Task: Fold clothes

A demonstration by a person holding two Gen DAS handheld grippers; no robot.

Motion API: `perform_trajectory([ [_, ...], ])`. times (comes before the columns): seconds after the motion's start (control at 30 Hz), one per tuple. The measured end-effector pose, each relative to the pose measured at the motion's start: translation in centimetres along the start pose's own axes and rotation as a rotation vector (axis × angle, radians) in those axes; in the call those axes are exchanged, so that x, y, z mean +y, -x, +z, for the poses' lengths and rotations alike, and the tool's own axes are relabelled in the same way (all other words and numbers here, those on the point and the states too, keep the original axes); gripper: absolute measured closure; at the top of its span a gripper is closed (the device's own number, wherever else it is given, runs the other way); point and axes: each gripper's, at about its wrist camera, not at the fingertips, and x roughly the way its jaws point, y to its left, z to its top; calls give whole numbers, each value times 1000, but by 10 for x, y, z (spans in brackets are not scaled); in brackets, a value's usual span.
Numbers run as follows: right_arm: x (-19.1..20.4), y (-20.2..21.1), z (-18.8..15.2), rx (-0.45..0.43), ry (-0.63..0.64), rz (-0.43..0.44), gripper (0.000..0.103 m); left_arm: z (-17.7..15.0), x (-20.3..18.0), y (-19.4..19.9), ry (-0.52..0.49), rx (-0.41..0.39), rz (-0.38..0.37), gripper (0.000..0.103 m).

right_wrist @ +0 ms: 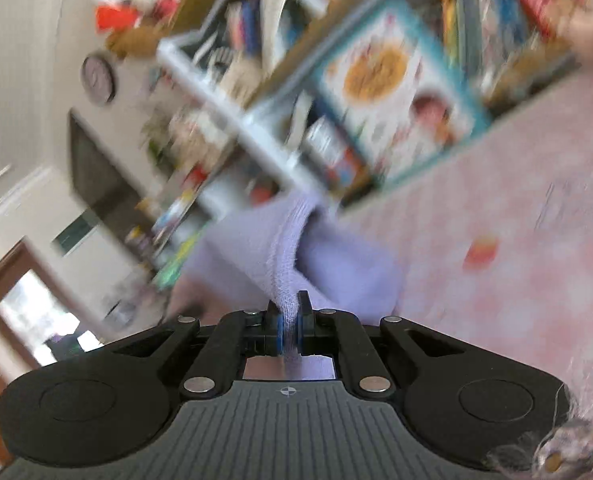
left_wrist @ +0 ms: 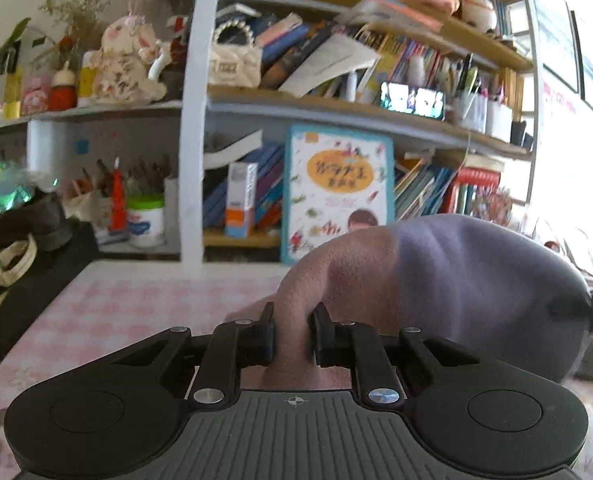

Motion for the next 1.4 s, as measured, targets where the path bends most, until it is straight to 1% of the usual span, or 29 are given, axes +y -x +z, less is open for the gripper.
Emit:
perform_trajectory([
  [0.07, 3, -7, -19, 95, 4, 65, 97, -7, 11, 3, 8, 32, 22, 85],
  [0.13, 10, -17, -37, 191, 19, 99, 96, -15, 21, 2, 16, 72, 44, 84],
  [0.17, 15, -23, -44, 231, 33, 102, 86, -19, 25, 1, 20, 93, 53, 84],
  [0.2, 19, -27, -47, 251, 45, 87, 60, -23, 28, 1, 22, 108, 60, 84],
  [0.23, 21, -29, -46, 251, 54, 59, 44, -28, 30, 2, 27, 116, 66, 83],
  [0.27, 23, -31, -44, 245, 54, 37, 25, -30, 32, 3, 35, 119, 67, 82],
  [0.33, 18, -32, -33, 202, 4, 31, 23, -34, 38, 6, 64, 118, 56, 81],
  [0.43, -7, -35, -14, 128, -207, 79, 20, -37, 44, 7, 107, 118, 45, 81],
  [0.47, -18, -39, -7, 114, -265, 81, 20, -38, 45, 6, 113, 118, 46, 81],
  [0.5, -28, -44, -2, 106, -318, 77, 20, -38, 44, 6, 110, 118, 49, 81],
  [0.57, -38, -62, 0, 134, -378, 33, 20, -39, 42, 5, 101, 116, 56, 81],
  [0.63, -41, -83, -2, 182, -403, 3, 25, -39, 40, 5, 92, 115, 63, 81],
  [0.67, -40, -91, -4, 197, -396, 1, 29, -40, 39, 5, 90, 115, 65, 81],
  [0.73, -34, -107, -6, 207, -356, 7, 51, -41, 41, 6, 95, 118, 62, 81],
  [0.77, -30, -112, -6, 200, -329, 9, 73, -41, 40, 6, 96, 121, 61, 82],
  [0.8, -28, -116, -6, 191, -308, 1, 83, -40, 38, 5, 93, 123, 60, 85],
  [0.87, -23, -120, -4, 156, -256, -35, 90, -38, 35, 5, 88, 128, 59, 87],
  [0.93, -19, -111, 3, 91, -219, -68, 92, -34, 25, 6, 50, 123, 45, 87],
  [0.97, -19, -102, 11, 38, -227, -57, 92, -32, 19, 6, 31, 118, 30, 86],
  [1.03, -16, -77, 33, -79, -227, -23, 92, -30, 5, 8, -2, 99, -47, 83],
  [1.1, -7, -47, 58, -198, -207, 14, 93, -26, -8, 9, -21, 75, -143, 72],
  [1.13, 3, -33, 74, -242, -164, 19, 93, -24, -15, 9, -31, 63, -191, 70],
  [1.17, 13, -18, 89, -286, -121, 24, 93, -23, -21, 9, -37, 48, -224, 66],
  [1.2, 25, -4, 104, -329, -74, 25, 93, -22, -26, 10, -43, 29, -245, 66],
  [1.33, 83, 38, 158, -499, 144, -8, 93, -19, -30, 15, -24, -20, -300, 65],
  [1.4, 108, 49, 175, -554, 227, 14, 92, -19, -27, 18, -6, -28, -309, 65],
])
